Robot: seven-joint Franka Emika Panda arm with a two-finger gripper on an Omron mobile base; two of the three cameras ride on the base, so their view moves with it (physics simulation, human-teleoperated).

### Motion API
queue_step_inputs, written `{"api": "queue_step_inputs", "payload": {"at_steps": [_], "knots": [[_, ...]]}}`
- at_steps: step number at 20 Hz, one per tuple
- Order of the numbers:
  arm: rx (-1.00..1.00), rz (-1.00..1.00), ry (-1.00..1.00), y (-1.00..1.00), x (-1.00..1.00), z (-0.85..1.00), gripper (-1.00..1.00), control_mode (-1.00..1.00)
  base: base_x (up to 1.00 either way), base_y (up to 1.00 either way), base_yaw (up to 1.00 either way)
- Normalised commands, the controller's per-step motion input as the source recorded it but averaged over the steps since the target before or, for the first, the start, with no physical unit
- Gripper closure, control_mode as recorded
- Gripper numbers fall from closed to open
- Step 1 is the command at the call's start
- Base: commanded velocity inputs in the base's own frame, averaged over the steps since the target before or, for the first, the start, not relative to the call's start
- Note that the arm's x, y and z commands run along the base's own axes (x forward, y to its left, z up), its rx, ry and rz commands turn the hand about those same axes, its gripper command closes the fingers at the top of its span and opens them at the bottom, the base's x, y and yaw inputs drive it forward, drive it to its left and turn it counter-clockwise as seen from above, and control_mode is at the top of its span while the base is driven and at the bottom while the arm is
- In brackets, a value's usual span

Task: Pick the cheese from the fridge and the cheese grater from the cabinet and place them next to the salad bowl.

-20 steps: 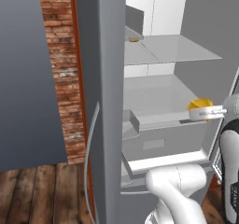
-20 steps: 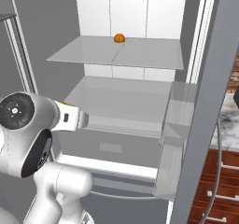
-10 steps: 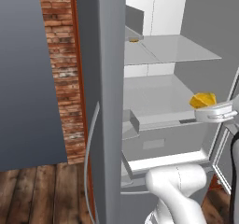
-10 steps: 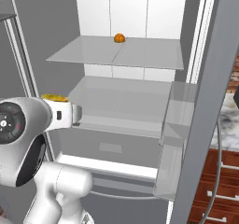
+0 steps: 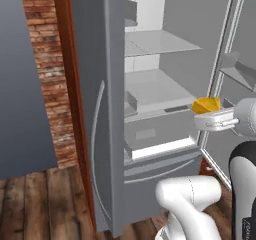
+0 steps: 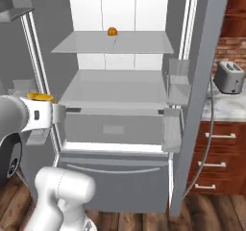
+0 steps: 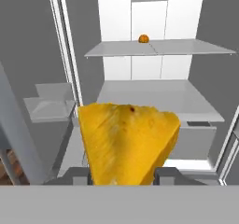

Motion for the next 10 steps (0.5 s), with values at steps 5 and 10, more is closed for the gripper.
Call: {"api": "queue_step_inputs", "payload": {"at_steps": [5, 10], "knots": [[0.0, 0.0, 0.0, 0.0, 0.0, 0.0, 1.0, 1.0, -1.0, -0.94, -0.18], [0.0, 0.0, 0.0, 0.0, 0.0, 0.0, 1.0, 1.0, -1.0, -0.9, -0.2]]}}
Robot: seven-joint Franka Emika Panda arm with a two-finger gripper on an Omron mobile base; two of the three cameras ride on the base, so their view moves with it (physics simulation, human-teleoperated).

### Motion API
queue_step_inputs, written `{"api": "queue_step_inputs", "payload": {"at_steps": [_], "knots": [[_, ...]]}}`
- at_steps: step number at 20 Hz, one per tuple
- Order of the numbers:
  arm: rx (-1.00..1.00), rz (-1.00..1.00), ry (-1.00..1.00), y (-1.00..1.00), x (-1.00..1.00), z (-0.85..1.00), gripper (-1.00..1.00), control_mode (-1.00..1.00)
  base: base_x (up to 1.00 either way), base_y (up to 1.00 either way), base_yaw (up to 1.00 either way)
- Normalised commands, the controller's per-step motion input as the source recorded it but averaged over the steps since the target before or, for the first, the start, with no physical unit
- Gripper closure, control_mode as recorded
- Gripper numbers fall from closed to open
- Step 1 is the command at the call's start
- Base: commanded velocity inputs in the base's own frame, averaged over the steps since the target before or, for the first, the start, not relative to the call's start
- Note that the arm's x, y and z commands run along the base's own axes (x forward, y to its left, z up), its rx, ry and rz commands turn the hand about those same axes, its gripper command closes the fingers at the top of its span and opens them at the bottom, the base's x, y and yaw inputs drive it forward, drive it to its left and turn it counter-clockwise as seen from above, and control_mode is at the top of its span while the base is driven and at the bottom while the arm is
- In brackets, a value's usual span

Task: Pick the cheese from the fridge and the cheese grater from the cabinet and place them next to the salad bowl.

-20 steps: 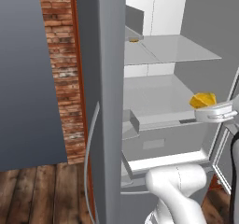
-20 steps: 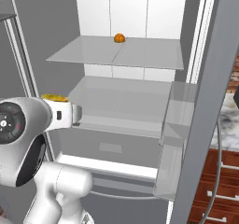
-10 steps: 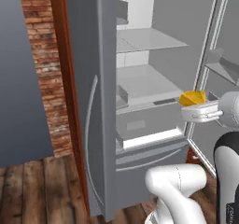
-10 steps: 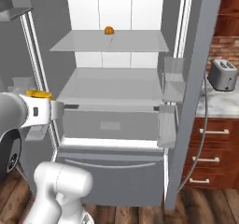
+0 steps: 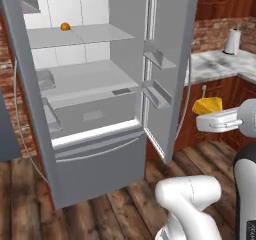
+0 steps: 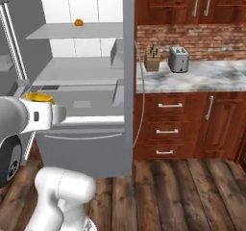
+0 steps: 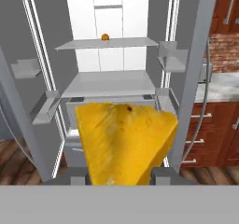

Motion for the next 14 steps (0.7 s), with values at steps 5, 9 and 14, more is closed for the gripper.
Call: {"api": "queue_step_inputs", "payload": {"at_steps": [5, 9, 14], "knots": [[0.0, 0.0, 0.0, 0.0, 0.0, 0.0, 1.0, 1.0, -1.0, -0.81, -0.3], [0.0, 0.0, 0.0, 0.0, 0.0, 0.0, 1.0, 1.0, -1.0, -0.93, -0.32], [0.0, 0.0, 0.0, 0.0, 0.0, 0.0, 1.0, 1.0, -0.69, -0.78, -0.54]]}}
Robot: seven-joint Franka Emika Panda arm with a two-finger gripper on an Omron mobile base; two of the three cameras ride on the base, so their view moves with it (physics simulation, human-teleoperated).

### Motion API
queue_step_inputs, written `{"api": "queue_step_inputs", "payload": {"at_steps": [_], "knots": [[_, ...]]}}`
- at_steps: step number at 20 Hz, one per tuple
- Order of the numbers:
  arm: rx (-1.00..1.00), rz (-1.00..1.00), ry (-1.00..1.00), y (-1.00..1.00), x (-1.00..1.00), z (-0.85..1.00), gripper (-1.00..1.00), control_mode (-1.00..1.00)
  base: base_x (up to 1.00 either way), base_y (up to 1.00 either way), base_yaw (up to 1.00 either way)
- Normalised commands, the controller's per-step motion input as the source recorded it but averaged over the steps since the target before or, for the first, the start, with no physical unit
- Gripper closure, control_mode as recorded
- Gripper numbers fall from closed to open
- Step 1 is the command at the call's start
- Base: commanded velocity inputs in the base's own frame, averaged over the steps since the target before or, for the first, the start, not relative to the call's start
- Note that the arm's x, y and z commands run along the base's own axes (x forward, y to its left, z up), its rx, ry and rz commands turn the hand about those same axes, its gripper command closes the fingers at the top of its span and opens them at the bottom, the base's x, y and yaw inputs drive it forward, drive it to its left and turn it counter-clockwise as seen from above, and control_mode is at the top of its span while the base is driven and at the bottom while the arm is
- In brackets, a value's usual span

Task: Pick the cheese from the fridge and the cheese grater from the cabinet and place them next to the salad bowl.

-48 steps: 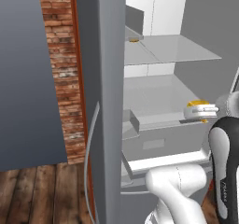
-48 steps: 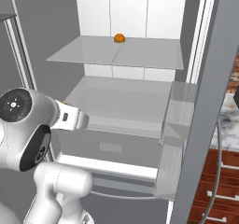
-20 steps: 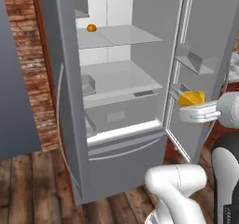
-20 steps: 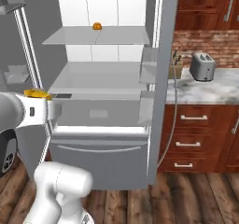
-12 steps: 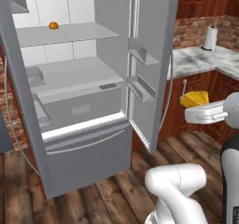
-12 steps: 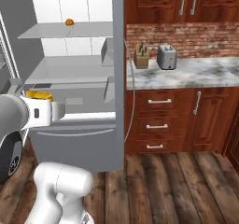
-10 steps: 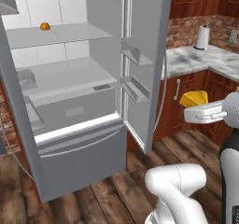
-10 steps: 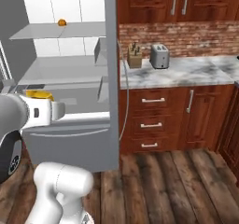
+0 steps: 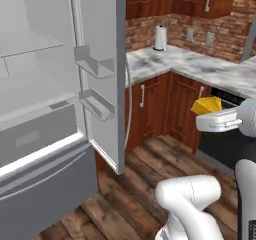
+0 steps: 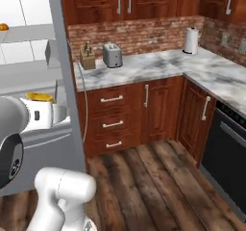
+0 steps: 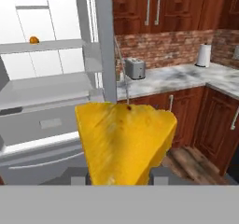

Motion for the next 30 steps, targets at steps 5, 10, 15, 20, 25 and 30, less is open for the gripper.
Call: {"api": "queue_step_inputs", "payload": {"at_steps": [5, 10, 15, 20, 25, 30], "knots": [[0.0, 0.0, 0.0, 0.0, 0.0, 0.0, 1.0, 1.0, 0.0, -0.01, -0.98], [0.0, 0.0, 0.0, 0.0, 0.0, 0.0, 1.0, 1.0, 0.0, 0.0, -1.0], [0.0, 0.0, 0.0, 0.0, 0.0, 0.0, 1.0, 1.0, 0.0, 0.0, -0.98], [0.0, 0.0, 0.0, 0.0, 0.0, 0.0, 1.0, 1.0, 0.0, -0.25, -0.9], [0.0, 0.0, 0.0, 0.0, 0.0, 0.0, 1.0, 1.0, 0.0, -0.63, -0.76], [0.0, 0.0, 0.0, 0.0, 0.0, 0.0, 1.0, 1.0, 0.0, -0.64, -0.77]]}}
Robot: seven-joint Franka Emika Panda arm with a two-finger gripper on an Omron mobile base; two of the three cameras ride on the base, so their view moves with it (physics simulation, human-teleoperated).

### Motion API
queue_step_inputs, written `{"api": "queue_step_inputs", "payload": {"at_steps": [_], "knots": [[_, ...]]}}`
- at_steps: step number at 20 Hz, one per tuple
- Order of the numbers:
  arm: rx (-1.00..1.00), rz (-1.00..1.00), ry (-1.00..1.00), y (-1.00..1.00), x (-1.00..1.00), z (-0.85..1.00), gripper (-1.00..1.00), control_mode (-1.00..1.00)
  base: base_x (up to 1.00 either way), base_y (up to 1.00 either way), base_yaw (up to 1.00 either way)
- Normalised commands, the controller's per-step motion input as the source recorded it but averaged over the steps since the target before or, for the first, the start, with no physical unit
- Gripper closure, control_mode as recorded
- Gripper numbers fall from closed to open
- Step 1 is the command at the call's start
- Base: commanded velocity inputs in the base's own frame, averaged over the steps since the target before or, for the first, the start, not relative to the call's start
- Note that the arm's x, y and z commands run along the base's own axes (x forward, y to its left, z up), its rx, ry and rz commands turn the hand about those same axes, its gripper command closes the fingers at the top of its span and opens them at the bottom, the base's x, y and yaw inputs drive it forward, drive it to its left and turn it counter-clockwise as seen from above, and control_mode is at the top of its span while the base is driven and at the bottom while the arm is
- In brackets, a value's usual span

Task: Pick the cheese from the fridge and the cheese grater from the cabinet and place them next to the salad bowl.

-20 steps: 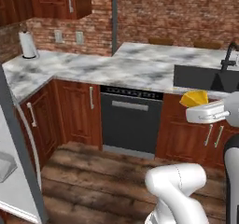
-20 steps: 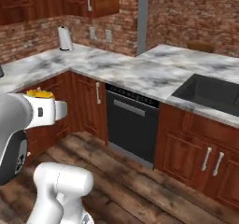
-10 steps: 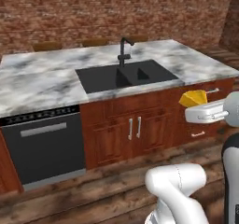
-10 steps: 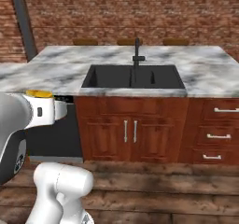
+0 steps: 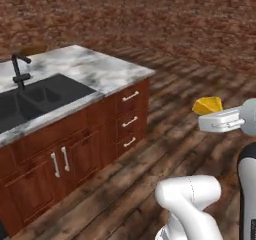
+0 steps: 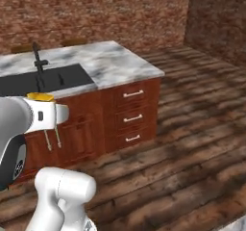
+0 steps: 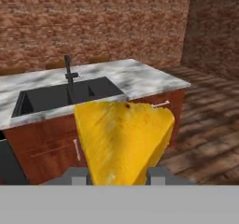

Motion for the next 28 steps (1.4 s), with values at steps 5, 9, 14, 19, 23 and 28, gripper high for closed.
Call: {"api": "queue_step_inputs", "payload": {"at_steps": [5, 9, 14, 19, 23, 28], "knots": [[0.0, 0.0, 0.0, 0.0, 0.0, 0.0, 1.0, 1.0, 0.0, -0.34, -0.9], [0.0, 0.0, 0.0, 0.0, 0.0, 0.0, 1.0, 1.0, 0.0, -0.26, -0.93], [0.0, 0.0, 0.0, 0.0, 0.0, 0.0, 1.0, 1.0, 0.09, -0.05, -0.84], [0.0, 0.0, 0.0, 0.0, 0.0, 0.0, 1.0, 1.0, 0.09, -0.46, -0.71], [0.0, 0.0, 0.0, 0.0, 0.0, 0.0, 1.0, 1.0, 0.01, -0.84, -0.62], [0.0, 0.0, 0.0, 0.0, 0.0, 0.0, 1.0, 1.0, 0.01, -0.98, -0.61]]}}
